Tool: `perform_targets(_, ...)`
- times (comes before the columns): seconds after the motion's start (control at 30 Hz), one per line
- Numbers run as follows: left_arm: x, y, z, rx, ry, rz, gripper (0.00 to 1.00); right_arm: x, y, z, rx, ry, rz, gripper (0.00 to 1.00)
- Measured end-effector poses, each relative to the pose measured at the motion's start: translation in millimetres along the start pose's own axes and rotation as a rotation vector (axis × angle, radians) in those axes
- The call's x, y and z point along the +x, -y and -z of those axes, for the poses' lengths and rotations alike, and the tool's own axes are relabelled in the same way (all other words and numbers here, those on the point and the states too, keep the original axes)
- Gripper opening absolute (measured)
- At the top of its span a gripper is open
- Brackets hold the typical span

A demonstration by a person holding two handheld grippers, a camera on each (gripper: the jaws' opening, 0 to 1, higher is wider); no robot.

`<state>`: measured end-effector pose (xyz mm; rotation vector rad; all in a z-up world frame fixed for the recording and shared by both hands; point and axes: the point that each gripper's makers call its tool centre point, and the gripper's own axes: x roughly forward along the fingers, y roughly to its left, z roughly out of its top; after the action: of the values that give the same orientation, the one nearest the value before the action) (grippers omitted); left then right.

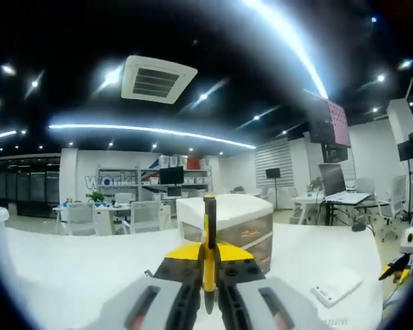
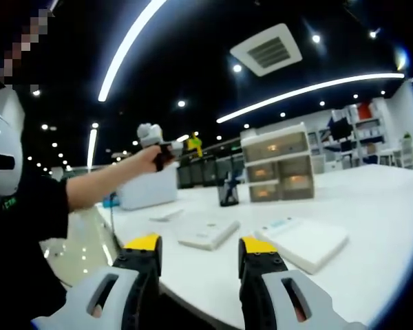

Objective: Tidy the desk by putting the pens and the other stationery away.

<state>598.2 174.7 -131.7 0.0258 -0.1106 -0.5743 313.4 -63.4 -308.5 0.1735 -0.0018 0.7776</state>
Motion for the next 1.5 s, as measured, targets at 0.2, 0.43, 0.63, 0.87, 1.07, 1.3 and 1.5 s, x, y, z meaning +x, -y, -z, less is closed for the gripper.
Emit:
perform_targets(0.2,23,-20.8,2.9,-0.007,0.011,-0.086,0.07,0,2,4.4,0.003,-0.013,0.004,0.41)
perform_targets(0.43,45,-37.1,10.7,0.009,-0.010,-0.150,0.07,-2,5,5.2,0.011,-0.018,0.015,0.41)
perform_targets(0.63,59,-49.6,18.5,0.025,-0.025,-0.169,0.07,-2,6,7.4,0.012,-0.024,0.023,0.40)
perform_targets(0.87,65,-60.9,36.9,-0.061,-0.029,-0.189,0.07,-2,3,4.5,-0.001,-0.018,0.022,0.39)
perform_targets(1.07,65,-58.4,47.8,-0.016,-0.045,-0.198,0.07,-2,1,7.2,0.001,-0.027,0.017,0.39)
perform_targets(1.3,64,-57.5,50.1,-0.011,-0.038,-0.202,0.07,1,-3,9.3,0.000,-0.034,0.009,0.39)
perform_targets(1.5,63,-60.8,58.6,-0.016,-0.058,-0.207,0.07,2,-5,11.6,0.001,-0.042,0.004,0.39)
